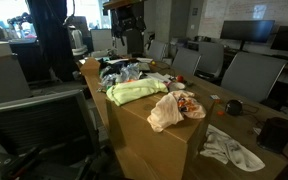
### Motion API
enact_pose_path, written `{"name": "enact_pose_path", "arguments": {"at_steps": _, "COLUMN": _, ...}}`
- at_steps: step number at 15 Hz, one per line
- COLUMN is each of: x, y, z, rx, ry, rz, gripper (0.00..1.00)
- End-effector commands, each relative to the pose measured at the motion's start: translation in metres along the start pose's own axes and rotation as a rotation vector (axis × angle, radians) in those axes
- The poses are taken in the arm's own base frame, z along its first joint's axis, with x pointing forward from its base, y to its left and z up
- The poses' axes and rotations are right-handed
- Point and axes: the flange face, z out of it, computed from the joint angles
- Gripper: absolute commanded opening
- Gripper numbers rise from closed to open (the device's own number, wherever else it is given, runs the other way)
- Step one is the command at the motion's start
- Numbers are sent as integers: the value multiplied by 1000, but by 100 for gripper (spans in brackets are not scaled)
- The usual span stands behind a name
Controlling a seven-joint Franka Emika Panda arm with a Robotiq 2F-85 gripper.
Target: Hang the shirts that are on the box on the back of the chair
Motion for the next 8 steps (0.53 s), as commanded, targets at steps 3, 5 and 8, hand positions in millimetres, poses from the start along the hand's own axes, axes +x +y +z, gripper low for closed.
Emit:
{"name": "enact_pose_path", "arguments": {"at_steps": 3, "x": 31, "y": 1, "z": 33, "rx": 67, "ry": -40, "rz": 25, "gripper": 100}}
{"name": "enact_pose_path", "arguments": {"at_steps": 5, "x": 33, "y": 0, "z": 47, "rx": 104, "ry": -54, "rz": 28, "gripper": 100}}
{"name": "enact_pose_path", "arguments": {"at_steps": 8, "x": 33, "y": -4, "z": 71, "rx": 145, "ry": -87, "rz": 42, "gripper": 100}}
